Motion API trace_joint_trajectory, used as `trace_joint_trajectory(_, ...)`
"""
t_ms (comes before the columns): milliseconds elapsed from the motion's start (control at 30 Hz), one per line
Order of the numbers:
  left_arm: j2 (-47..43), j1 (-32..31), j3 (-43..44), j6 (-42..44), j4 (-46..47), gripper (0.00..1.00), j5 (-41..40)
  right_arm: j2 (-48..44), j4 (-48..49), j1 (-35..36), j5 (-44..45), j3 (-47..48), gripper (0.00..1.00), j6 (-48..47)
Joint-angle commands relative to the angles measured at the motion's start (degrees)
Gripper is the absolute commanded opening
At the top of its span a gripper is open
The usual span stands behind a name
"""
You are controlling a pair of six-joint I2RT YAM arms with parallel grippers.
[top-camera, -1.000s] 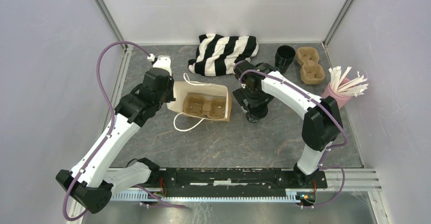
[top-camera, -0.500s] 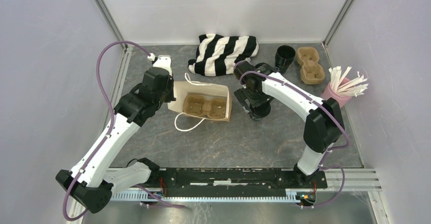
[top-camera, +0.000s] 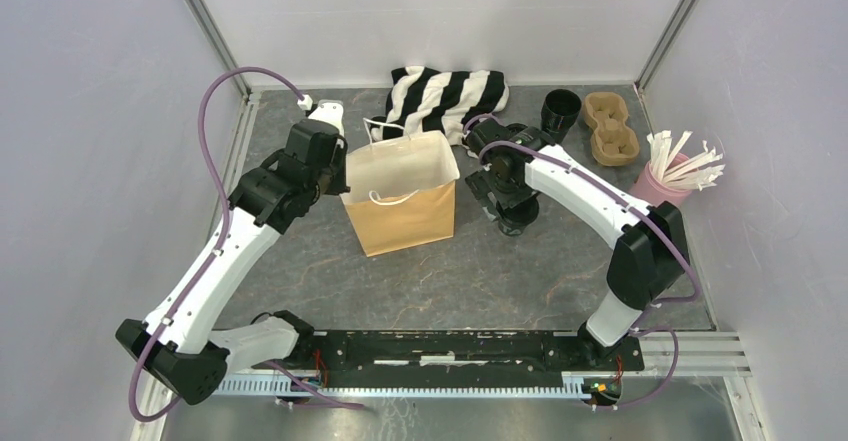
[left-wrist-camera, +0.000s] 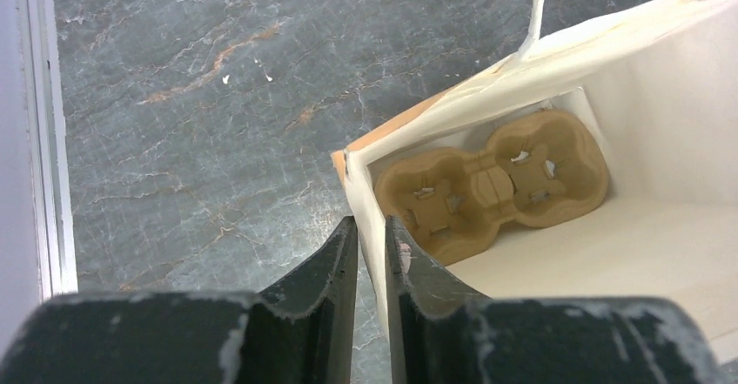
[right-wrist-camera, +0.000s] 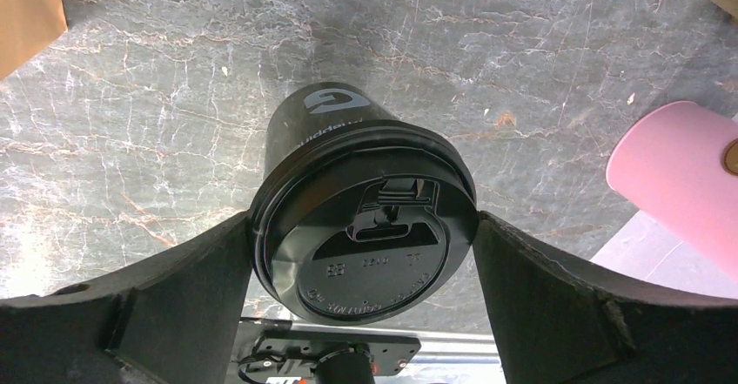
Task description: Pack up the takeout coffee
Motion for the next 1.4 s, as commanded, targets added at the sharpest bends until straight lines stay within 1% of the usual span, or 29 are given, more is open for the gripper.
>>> trace_joint_trajectory(0, -1.0, 0.3, 2.3, -3.2, 0.2, 0.25, 2.0, -1.9, 0.9, 0.4, 0.3, 1.0, 0.98, -1.3)
trace_joint_trajectory(33, -1.5, 0.3, 1.9, -3.4, 1.1, 0.25, 2.1, -3.0, 3.0, 0.2, -0.1, -1.4, 0.98, -1.5)
trace_joint_trajectory(133, -2.7, 0.3, 1.2, -3.8, 1.8, 0.25, 3.1, -2.6, 1.5, 0.0, -0.6, -2.1, 0.98, -1.2)
trace_joint_trajectory(233, -3.4, 0.3, 1.1, -4.1, 1.6, 0.30, 3.5, -5.0, 5.7, -0.1, -3.7, -6.5, 0.98, -2.3)
trace_joint_trajectory(267, -3.7, 0.2, 0.9, -4.3, 1.6, 0.32, 3.4, -4.6, 5.1, -0.3, -4.3, -7.1, 0.98, -2.2)
trace_joint_trajectory(333, -3.9, 0.3, 0.8, -4.4, 1.4, 0.34, 3.5, -4.1, 3.8, -0.1, -2.8, -6.3, 0.98, -1.8)
trace_joint_trajectory(367, -3.9, 0.3, 1.0, -4.4, 1.2, 0.36, 3.7, -5.0, 5.1, 0.2, -2.6, -6.9, 0.98, -2.1)
trace_joint_trajectory(400, -4.1, 0.2, 1.1, -4.6, 1.0, 0.39, 4.0, -5.5, 6.0, 0.1, -3.0, -7.3, 0.98, -2.1)
trace_joint_trajectory(467, -4.3, 0.3, 1.2, -4.6, 1.0, 0.46, 4.8, -5.2, 4.8, 0.1, -1.9, -6.0, 0.98, -2.2)
trace_joint_trajectory(533, -4.9, 0.3, 1.3, -4.5, 1.0, 0.55, 5.6, -5.3, 4.6, 0.2, -1.7, -5.9, 0.98, -2.9)
trace_joint_trajectory(633, -5.8, 0.3, 1.6, -4.5, 0.9, 0.62, 6.2, -6.6, 5.3, 0.2, -1.7, -7.1, 0.98, -3.0)
trace_joint_trajectory(733, -6.9, 0.2, 1.8, -4.4, 0.8, 0.69, 6.6, -8.6, 7.2, 0.1, -5.1, -8.1, 0.98, -2.7)
trace_joint_trajectory(900, -7.9, 0.2, 1.2, -4.4, 0.8, 0.70, 7.2, -8.4, 8.4, 0.2, -9.6, -8.8, 0.98, -2.1)
trace_joint_trajectory(1367, -7.7, 0.3, 1.4, -3.6, 0.7, 0.71, 8.1, -9.6, 9.3, 0.2, -14.2, -8.9, 0.98, 0.7)
